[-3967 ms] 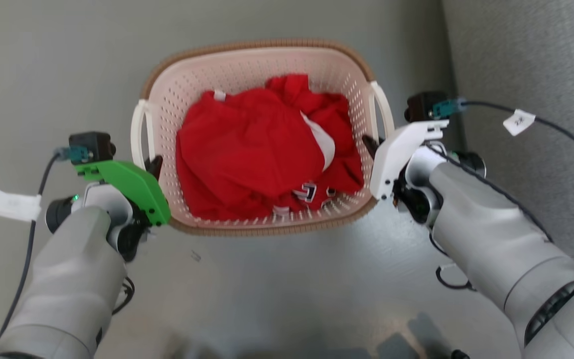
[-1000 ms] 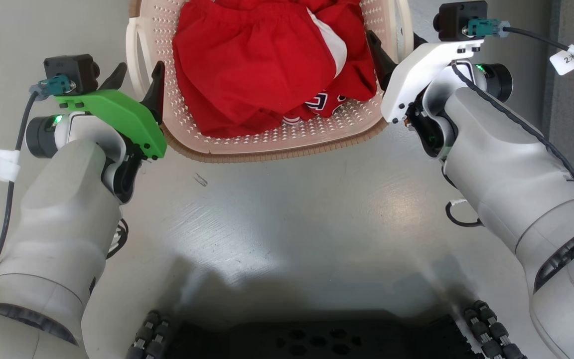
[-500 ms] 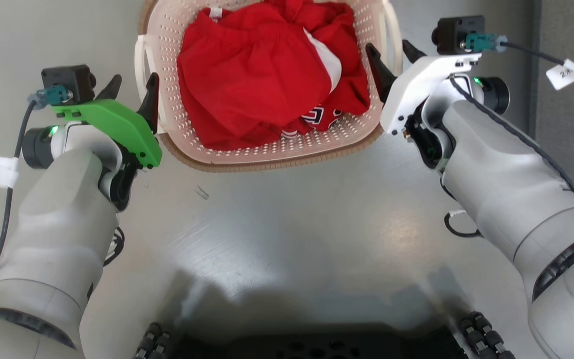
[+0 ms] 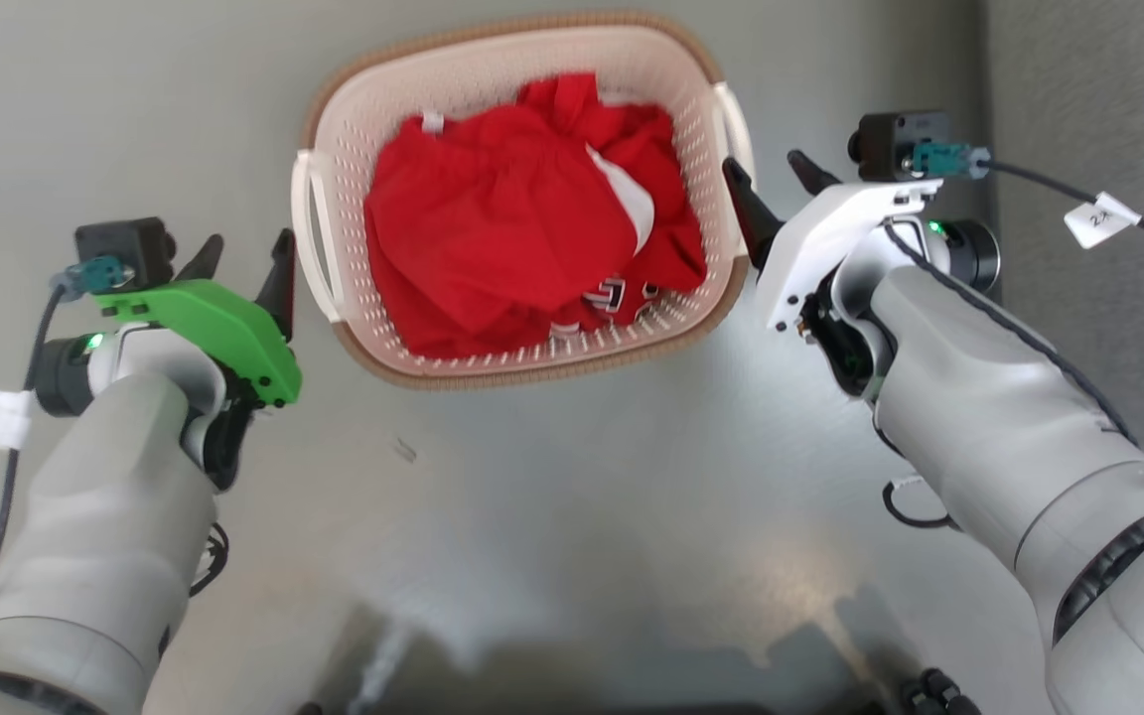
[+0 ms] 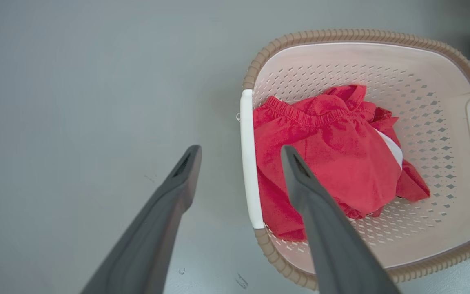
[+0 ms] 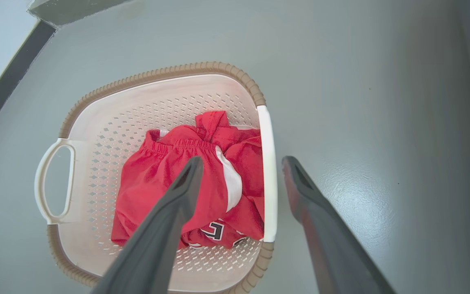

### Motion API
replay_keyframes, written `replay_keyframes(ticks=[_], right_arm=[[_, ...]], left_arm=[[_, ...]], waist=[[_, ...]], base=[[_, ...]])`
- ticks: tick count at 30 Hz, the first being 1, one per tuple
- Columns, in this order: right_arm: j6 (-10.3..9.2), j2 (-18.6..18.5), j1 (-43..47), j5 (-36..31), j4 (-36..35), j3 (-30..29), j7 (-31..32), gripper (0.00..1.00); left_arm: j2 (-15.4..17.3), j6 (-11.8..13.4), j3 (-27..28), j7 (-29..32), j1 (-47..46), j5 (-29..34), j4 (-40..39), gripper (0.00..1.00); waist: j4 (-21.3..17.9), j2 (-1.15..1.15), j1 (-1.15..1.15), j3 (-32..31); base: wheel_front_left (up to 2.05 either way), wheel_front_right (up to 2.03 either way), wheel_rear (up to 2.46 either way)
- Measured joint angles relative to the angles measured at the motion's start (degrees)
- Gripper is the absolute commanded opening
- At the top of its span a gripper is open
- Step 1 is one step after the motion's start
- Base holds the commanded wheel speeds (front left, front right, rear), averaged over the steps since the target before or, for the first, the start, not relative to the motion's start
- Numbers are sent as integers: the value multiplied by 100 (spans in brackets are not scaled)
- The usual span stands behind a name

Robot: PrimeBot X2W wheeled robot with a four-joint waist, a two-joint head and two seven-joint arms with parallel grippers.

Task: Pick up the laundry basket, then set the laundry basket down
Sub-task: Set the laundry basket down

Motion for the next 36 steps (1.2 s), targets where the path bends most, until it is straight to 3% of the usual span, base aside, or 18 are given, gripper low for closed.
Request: replay_keyframes(ticks=[21, 29, 36], right_arm=[[233, 18, 803, -1, -124, 68, -102, 100], [165, -29, 851, -311, -661, -453, -116, 100], [-36, -225, 1088, -723, -1304, -1003, -118, 100]], left_arm=[[367, 82, 1096, -1, 889, 448, -1233, 100], [442, 227, 1688, -18, 1377, 888, -2113, 100], [403, 328, 2073, -16, 2027, 1220, -2689, 100]], waist=[[-171, 0, 0, -1596], [-245, 0, 0, -2199], [-305, 0, -1, -2650]], base=[[0, 0, 0], [0, 0, 0], [0, 0, 0]])
